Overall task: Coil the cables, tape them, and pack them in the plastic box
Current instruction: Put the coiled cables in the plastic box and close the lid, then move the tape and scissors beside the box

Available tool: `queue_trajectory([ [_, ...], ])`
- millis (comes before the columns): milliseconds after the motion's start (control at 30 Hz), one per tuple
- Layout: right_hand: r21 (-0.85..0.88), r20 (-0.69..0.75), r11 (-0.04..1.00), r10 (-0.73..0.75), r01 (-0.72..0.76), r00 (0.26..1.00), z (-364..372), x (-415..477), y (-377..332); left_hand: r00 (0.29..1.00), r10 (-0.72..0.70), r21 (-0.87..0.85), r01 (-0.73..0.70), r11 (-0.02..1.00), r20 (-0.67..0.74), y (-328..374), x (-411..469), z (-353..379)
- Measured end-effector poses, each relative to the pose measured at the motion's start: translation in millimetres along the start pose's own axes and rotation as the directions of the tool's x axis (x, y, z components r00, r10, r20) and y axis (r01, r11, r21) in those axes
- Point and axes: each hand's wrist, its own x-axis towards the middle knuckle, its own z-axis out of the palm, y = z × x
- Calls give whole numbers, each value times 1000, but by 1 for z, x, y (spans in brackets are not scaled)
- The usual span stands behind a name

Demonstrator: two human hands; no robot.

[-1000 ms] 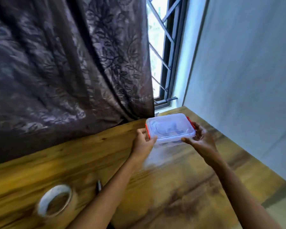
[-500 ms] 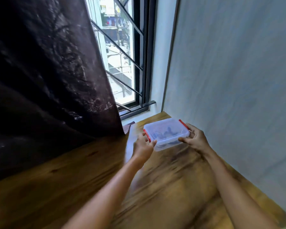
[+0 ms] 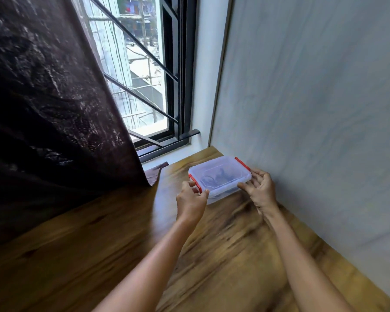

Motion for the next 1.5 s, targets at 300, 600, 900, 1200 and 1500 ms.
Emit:
queue_trajectory([
  [300, 41, -162, 999, 30, -24, 986, 0, 2, 12, 973, -55, -22, 61, 998, 222, 4, 2, 5],
  [600, -62, -264, 997, 21, -39, 964, 10, -18, 10, 915, -117, 99, 85, 991, 386, 15, -9, -6],
  [900, -139, -241, 989, -79, 46, 967, 45, -106, -34, 964, 12, 279, -88, 956, 265, 9, -70, -72],
  [1200, -50, 112, 985, -160, 166, 981, 106, -268, -61, 975, 224, 279, -214, 936, -5, -66, -188, -211],
  [1500, -263, 457, 943, -65, 205, 887, 149, -437, -39, 882, 202, 378, -29, 925, -427, -130, -295, -341],
])
